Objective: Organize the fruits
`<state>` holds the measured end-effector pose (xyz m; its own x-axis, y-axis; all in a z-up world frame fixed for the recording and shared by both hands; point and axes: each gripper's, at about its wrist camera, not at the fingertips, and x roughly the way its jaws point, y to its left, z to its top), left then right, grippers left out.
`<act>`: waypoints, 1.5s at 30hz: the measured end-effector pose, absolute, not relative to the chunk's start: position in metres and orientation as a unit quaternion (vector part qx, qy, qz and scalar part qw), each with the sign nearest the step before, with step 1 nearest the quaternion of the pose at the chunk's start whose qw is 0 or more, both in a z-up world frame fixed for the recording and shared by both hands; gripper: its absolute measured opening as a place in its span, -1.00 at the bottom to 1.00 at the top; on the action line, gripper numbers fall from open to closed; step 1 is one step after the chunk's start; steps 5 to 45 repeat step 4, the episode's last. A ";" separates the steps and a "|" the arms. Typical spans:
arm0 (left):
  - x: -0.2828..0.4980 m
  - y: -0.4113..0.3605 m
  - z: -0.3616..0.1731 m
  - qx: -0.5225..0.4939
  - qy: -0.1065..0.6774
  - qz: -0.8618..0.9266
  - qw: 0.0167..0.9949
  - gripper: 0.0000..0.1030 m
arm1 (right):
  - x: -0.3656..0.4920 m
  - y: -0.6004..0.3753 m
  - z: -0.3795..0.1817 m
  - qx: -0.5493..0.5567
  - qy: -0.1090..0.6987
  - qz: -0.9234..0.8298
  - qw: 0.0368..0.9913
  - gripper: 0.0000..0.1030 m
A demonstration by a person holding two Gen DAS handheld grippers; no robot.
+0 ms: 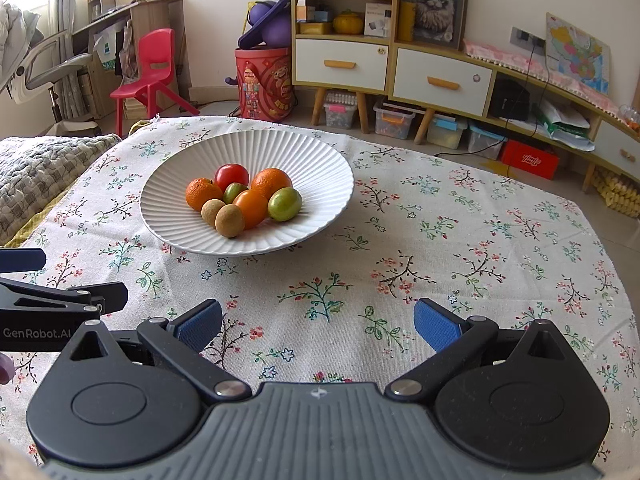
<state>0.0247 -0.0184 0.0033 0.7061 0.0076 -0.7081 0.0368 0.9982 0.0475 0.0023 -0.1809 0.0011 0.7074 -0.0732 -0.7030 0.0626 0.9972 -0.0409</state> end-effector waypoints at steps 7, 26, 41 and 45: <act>0.024 -0.018 0.002 0.030 0.385 -0.007 0.922 0.79 | 0.002 -0.181 0.001 -0.007 0.381 -0.037 0.924 0.99; 0.024 -0.018 0.002 0.030 0.385 -0.007 0.922 0.79 | 0.002 -0.181 0.001 -0.007 0.381 -0.037 0.924 0.99; 0.024 -0.018 0.002 0.030 0.385 -0.007 0.922 0.79 | 0.002 -0.181 0.001 -0.007 0.381 -0.037 0.924 0.99; 0.024 -0.018 0.002 0.030 0.385 -0.007 0.922 0.79 | 0.002 -0.181 0.001 -0.007 0.381 -0.037 0.924 0.99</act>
